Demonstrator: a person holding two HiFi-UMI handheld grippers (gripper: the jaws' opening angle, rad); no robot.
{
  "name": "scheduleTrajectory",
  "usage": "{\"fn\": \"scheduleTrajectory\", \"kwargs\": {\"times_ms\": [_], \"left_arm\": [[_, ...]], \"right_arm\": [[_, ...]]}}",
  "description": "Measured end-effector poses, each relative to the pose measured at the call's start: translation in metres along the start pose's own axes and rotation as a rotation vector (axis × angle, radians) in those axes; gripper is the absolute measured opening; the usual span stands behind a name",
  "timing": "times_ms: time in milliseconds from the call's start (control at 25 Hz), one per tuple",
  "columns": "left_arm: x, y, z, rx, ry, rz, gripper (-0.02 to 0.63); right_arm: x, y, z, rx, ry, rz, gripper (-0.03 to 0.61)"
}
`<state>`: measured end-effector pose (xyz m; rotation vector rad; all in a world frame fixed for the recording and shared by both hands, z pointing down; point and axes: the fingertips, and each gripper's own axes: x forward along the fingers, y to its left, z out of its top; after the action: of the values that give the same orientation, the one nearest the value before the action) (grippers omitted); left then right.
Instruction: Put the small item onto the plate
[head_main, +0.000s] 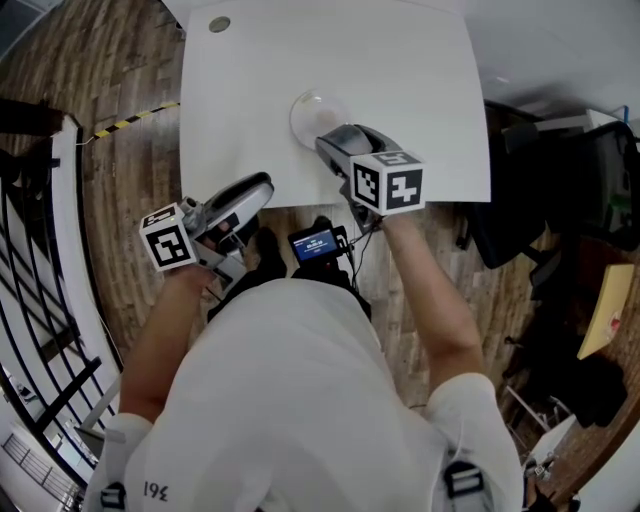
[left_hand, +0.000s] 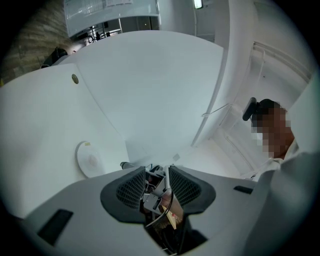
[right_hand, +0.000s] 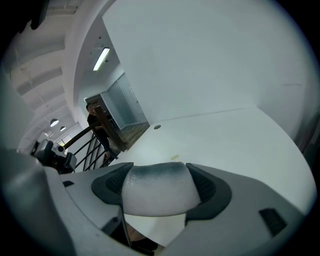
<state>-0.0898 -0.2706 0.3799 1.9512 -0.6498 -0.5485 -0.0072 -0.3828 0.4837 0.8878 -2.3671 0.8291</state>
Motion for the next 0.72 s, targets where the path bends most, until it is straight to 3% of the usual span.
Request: {"fn": "scheduleTrajectory", "kwargs": {"times_ms": [560,720], "left_arm": [[0.002,0.028,-0.004,0.002,0.034,0.081,0.138],[0.004,0.034,-0.003,-0.004,0.04,0.098,0.138]], "right_arm": [[0.066,-0.034,-0.016,-0.14,0.151,-0.086,0.318],[0.083,-0.048,-0.013,-0.224,0.187,-0.128,0.318]]}}
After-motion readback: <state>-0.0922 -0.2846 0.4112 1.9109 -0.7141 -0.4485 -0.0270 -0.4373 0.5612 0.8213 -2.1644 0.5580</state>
